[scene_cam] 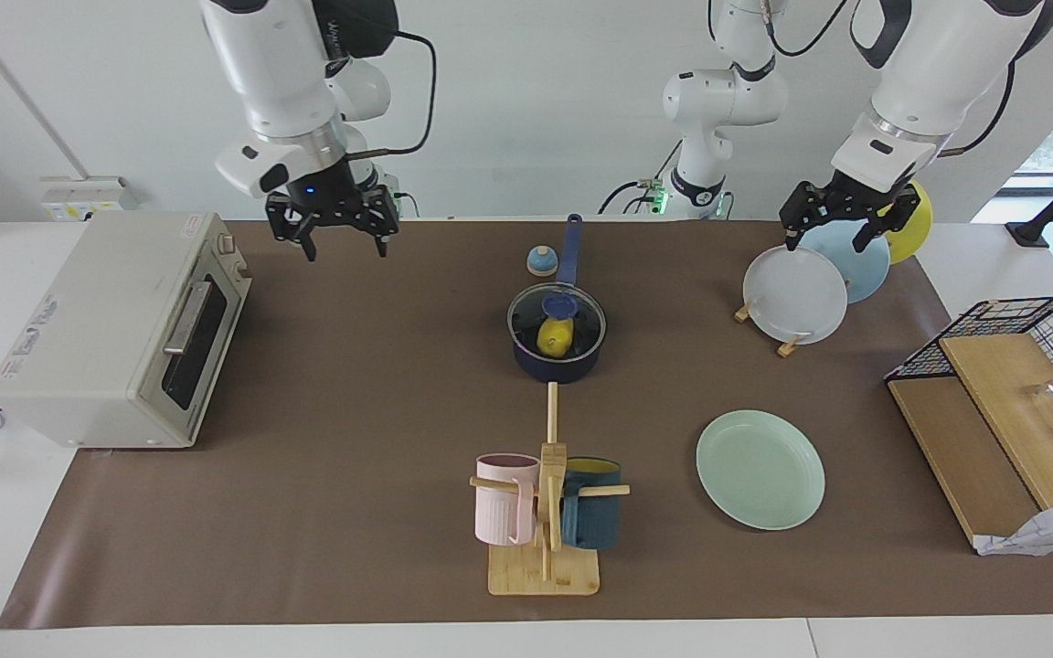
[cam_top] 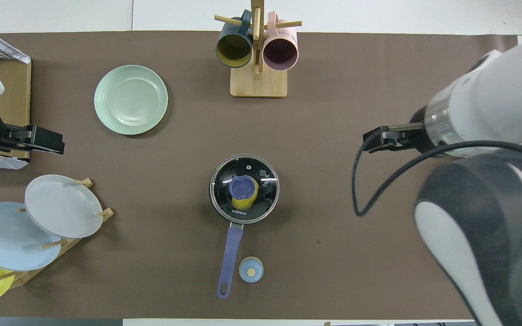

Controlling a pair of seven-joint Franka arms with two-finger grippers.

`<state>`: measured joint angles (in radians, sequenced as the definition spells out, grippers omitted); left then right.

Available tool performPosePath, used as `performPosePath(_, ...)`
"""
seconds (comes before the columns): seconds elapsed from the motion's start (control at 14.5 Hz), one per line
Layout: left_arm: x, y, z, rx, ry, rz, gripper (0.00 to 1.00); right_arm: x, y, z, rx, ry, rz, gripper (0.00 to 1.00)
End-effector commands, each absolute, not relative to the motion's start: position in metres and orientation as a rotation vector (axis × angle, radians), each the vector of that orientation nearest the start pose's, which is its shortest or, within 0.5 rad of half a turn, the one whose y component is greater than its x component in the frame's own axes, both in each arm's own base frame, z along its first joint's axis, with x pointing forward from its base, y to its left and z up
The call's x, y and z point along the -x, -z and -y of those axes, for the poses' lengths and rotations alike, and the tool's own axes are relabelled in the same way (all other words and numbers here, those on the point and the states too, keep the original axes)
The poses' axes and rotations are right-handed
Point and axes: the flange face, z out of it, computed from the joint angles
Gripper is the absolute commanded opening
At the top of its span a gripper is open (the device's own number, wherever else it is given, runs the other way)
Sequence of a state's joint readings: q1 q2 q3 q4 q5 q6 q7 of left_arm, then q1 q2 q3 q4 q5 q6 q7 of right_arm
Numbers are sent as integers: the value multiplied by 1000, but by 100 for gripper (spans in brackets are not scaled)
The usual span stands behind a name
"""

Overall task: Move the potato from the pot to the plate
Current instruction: 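Reach the right gripper over the glass lid knob on the pot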

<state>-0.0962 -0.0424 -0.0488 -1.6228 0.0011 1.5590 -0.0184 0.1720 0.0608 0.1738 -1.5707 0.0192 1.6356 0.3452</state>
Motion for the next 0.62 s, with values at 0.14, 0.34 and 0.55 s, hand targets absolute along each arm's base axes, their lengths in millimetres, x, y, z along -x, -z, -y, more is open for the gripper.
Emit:
performPosePath(0.14, -530, -624, 74, 3119, -27, -196, 100, -555, -553, -327, 3139, -2, -76, 100)
performPosePath(0.34, -529, -624, 77, 3118, -25, -208, 100, -535, -529, -374, 3107, 61, -120, 100)
performPosePath(0.55, -529, -623, 76, 3118, -32, -203, 100, -523, -514, -380, 3101, 79, -90, 100)
